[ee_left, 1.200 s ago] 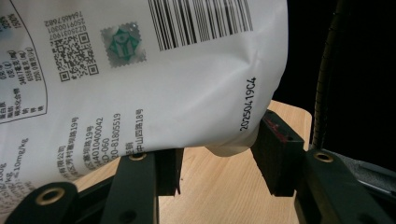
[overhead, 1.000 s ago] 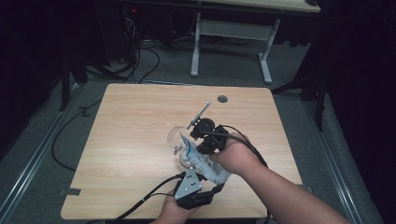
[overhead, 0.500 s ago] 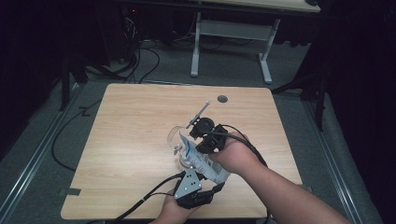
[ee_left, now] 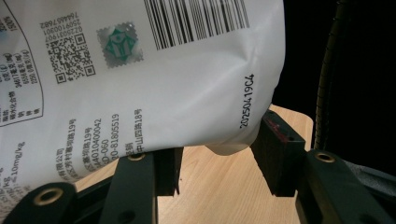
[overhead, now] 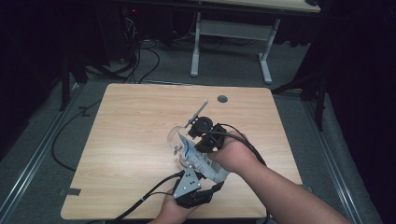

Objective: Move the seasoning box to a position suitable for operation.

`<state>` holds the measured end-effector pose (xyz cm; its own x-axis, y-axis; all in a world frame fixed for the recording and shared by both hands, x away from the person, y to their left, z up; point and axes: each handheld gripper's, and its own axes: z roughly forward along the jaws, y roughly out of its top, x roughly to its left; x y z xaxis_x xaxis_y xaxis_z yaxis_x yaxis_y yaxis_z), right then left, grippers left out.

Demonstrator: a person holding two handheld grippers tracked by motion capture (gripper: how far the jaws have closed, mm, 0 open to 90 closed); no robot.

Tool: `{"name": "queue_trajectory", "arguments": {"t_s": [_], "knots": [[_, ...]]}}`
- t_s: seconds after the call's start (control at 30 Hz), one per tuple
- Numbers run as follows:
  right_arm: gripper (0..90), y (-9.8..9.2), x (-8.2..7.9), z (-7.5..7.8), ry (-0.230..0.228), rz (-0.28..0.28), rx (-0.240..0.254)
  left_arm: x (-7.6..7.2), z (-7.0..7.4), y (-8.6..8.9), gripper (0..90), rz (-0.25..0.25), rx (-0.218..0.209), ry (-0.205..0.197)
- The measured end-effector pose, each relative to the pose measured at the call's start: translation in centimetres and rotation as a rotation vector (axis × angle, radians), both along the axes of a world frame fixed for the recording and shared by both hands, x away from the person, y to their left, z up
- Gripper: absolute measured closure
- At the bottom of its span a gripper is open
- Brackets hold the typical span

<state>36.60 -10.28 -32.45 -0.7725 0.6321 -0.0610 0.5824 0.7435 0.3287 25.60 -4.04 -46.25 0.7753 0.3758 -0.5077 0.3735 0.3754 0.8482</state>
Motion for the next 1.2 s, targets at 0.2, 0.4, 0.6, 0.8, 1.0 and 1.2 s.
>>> {"name": "queue_trajectory", "arguments": {"t_s": [0.2,0.4,0.6,0.8,1.0,1.2], "knots": [[90.0,0.0,-0.01,0.01,0.0,0.001,-0.001,-0.02,0.01,-0.07,55.1,-0.001,-0.002,0.0],[90.0,-0.02,-0.07,0.03,0.0,-0.002,-0.002,-0.07,0.03,-0.07,55.1,-0.003,-0.002,-0.002],[90.0,-0.08,-0.07,0.0,-0.002,0.0,-0.003,-0.12,0.01,-0.08,55.1,-0.005,-0.001,-0.003],[90.0,-0.11,-0.07,-0.07,-0.002,-0.002,-0.003,-0.13,0.01,-0.14,55.0,-0.004,-0.004,-0.001],[90.0,-0.12,-0.04,-0.08,-0.002,-0.001,-0.002,-0.11,0.0,-0.14,55.0,-0.005,-0.004,-0.001],[90.0,-0.17,-0.04,-0.17,0.0,-0.001,0.005,-0.13,-0.03,-0.17,55.0,-0.005,-0.005,-0.001]]}}
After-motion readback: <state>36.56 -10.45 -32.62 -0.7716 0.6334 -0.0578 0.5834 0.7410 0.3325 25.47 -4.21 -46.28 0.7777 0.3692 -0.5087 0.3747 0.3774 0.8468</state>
